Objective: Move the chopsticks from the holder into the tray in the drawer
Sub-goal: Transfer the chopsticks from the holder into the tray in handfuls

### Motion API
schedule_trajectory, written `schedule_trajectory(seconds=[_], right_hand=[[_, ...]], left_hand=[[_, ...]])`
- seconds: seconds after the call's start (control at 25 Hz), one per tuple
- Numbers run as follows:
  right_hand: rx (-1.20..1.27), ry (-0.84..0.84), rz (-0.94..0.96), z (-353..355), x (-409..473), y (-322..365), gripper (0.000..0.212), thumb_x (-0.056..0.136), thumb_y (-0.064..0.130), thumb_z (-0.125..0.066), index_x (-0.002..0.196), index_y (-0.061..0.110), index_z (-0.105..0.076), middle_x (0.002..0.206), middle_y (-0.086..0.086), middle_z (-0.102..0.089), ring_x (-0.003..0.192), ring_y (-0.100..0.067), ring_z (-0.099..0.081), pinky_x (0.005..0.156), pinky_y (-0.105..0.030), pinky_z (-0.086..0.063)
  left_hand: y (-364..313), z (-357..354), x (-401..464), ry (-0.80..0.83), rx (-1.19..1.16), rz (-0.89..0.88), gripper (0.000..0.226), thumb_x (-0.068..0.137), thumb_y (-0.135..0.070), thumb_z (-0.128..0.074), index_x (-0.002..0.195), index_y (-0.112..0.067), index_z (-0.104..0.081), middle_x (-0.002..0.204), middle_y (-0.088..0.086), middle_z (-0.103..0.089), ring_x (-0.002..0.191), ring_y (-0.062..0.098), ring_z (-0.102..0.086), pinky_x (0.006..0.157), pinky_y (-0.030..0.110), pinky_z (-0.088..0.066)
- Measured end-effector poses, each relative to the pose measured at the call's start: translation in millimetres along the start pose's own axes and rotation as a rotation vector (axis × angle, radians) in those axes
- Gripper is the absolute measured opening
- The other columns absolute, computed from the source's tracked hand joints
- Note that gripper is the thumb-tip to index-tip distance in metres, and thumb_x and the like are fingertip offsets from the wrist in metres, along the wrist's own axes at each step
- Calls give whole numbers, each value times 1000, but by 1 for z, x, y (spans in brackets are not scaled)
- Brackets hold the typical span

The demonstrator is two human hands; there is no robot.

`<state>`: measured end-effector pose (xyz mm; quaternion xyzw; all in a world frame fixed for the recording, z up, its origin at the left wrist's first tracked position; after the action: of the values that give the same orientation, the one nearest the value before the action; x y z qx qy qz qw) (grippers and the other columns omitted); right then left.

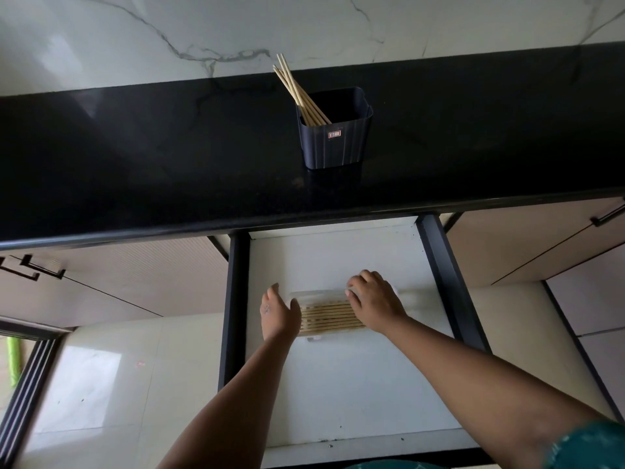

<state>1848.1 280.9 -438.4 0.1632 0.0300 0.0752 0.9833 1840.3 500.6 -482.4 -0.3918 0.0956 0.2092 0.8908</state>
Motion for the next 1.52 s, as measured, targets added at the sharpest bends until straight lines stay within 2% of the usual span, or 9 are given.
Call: schedule_trajectory(seconds=[0.2,0.32,0.52,0.68,0.8,0.96,1.12,1.2,1.52], right_hand=[[130,-243,132,102,61,61,17,89,19,-56,102,11,-64,103,-8,-60,98,-28,-56,79,-41,-50],[166,-327,110,169,113,88,20,88,19,-57,105,12,-63,107,-11,-59,102,-30,-55,83,-42,-49],[361,-379,-13,245,197,91,13,88,19,-60,97,12,-67,104,-10,-63,95,-26,-62,76,-26,-45],[484,-138,-272,246,276,45,15,82,21,-68,93,11,-72,109,-9,-71,89,-23,-67,73,-31,-56],[344,130,-389,220,316,12,46,84,26,-72,124,4,-62,127,-16,-62,109,-31,-62,94,-39,-50],[95,344,-282,183,340,23,37,89,11,-59,124,1,-59,129,-19,-59,114,-35,-59,98,-44,-51],[-78,304,-179,181,349,30,32,88,-6,-48,117,-2,-61,111,-15,-63,90,-27,-60,73,-32,-47],[-153,246,-154,190,353,28,32,89,-7,-50,118,0,-61,112,-14,-63,96,-27,-62,74,-30,-48],[149,3,-140,215,349,14,23,88,26,-69,100,8,-63,100,-8,-67,79,-17,-60,58,-23,-42]], left_hand=[[-126,50,5,-112,-82,-348,47,88,-17,-58,133,-11,-45,135,9,-52,126,25,-47,104,33,-38],[-216,93,19,-132,-137,-488,35,87,-16,-54,122,-12,-50,120,9,-59,113,27,-55,86,29,-40],[-304,146,63,-116,-285,-407,66,88,-23,-52,147,-13,-24,104,-3,-68,95,14,-60,73,26,-40],[-309,147,102,-122,-437,-272,74,89,-17,-49,151,-17,-11,69,-12,-56,74,13,-59,64,32,-48],[-303,127,122,-108,-494,-231,67,91,-10,-43,151,-20,-15,86,-13,-62,90,17,-62,81,42,-57],[-305,119,145,-132,-470,-257,60,92,-8,-37,148,-20,-20,129,-1,-59,115,24,-56,94,47,-51],[-304,119,154,-149,-469,-267,59,92,-10,-42,147,-19,-23,127,-2,-59,116,23,-55,96,47,-49],[-302,121,155,-176,-500,-267,60,93,-17,-49,147,-17,-21,125,-3,-60,118,20,-54,99,45,-47],[-304,129,143,-222,-524,-266,66,92,-22,-57,147,-19,-22,131,-2,-56,124,19,-49,102,44,-46]])
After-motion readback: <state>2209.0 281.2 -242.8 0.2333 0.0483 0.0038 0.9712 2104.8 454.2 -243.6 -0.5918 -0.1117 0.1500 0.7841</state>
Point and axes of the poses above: each hand's wrist, its own x-axis towards the middle knuckle, its own z-axis out of the back of the hand, y = z × x, the point moved 9 cm from there along x, towards the middle knuckle
